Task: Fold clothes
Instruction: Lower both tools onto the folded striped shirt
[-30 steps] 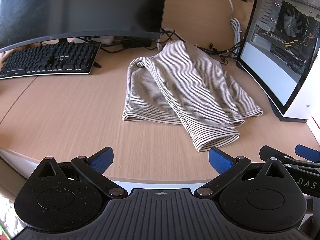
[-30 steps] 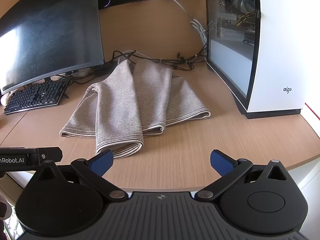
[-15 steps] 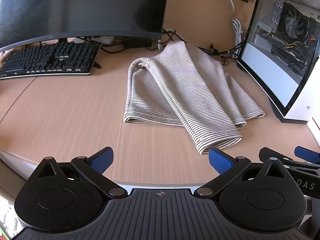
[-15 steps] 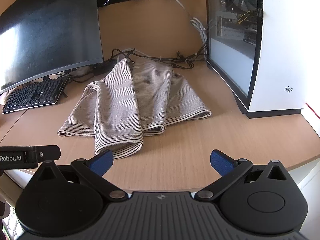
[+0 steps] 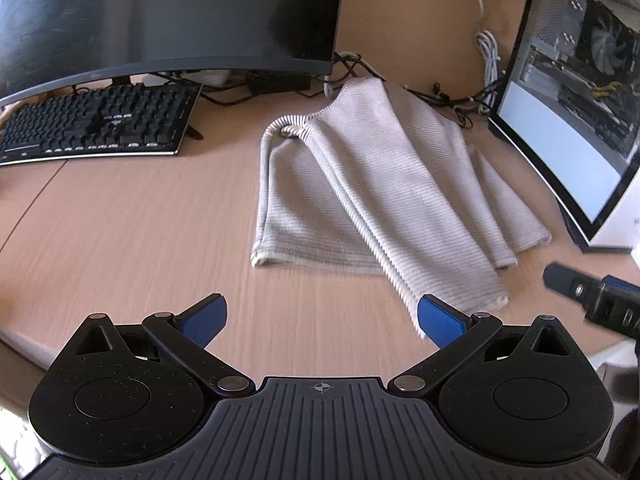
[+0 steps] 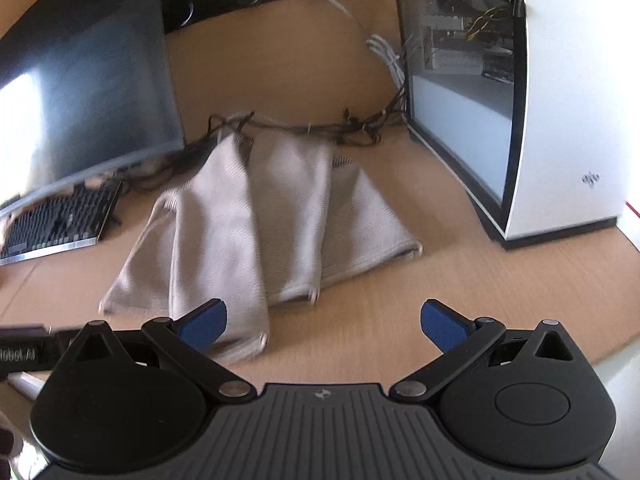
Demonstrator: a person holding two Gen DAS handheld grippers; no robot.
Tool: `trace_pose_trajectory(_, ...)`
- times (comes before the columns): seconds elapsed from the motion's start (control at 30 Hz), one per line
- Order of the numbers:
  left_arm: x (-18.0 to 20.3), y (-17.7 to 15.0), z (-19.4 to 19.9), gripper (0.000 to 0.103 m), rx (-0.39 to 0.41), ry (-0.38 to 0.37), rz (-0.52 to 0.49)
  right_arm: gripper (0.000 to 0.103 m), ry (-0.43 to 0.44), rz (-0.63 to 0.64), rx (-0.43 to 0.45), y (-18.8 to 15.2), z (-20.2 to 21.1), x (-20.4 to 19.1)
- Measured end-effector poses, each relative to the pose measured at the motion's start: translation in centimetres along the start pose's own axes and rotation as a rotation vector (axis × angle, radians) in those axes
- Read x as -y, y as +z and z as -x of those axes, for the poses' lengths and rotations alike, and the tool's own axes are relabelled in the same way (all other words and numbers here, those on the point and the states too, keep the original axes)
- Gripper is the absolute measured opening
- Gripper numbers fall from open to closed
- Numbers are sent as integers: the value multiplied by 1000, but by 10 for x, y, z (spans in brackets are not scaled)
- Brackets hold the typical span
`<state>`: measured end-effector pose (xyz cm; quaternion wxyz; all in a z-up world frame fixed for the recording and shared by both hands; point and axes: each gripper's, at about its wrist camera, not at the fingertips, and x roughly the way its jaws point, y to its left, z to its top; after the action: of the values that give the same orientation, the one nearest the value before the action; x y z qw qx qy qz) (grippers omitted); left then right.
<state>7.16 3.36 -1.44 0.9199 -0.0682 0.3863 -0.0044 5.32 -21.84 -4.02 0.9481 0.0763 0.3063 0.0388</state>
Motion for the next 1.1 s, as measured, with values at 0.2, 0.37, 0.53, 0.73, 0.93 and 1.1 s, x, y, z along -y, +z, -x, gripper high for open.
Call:
trace_pose_trajectory(0.2, -4, 31, -29, 103, -2, -97, 92, 103, 102, 2, 21, 38, -42, 15)
trace_pose_trajectory(0.37, 5, 62, -73, 103, -54, -121, 74, 103, 200, 36, -71, 67, -98, 23)
trace_pose_trajectory(0.53, 21, 86, -126, 103, -118, -53, 89, 103, 239, 80, -176, 88, -148, 34)
trace_pose_trajectory(0.73, 30, 90, -156, 103, -137, 1, 107, 103, 328, 39, -269, 90, -181, 48)
trace_pose_trajectory(0.93, 42, 82, -162, 103, -132, 28, -2, 103, 364, -1, -261, 89, -185, 58)
trace_pose_trajectory(1.1, 32, 80, -154, 103, -154, -30, -23, 103, 422, -90, -319, 90, -182, 74)
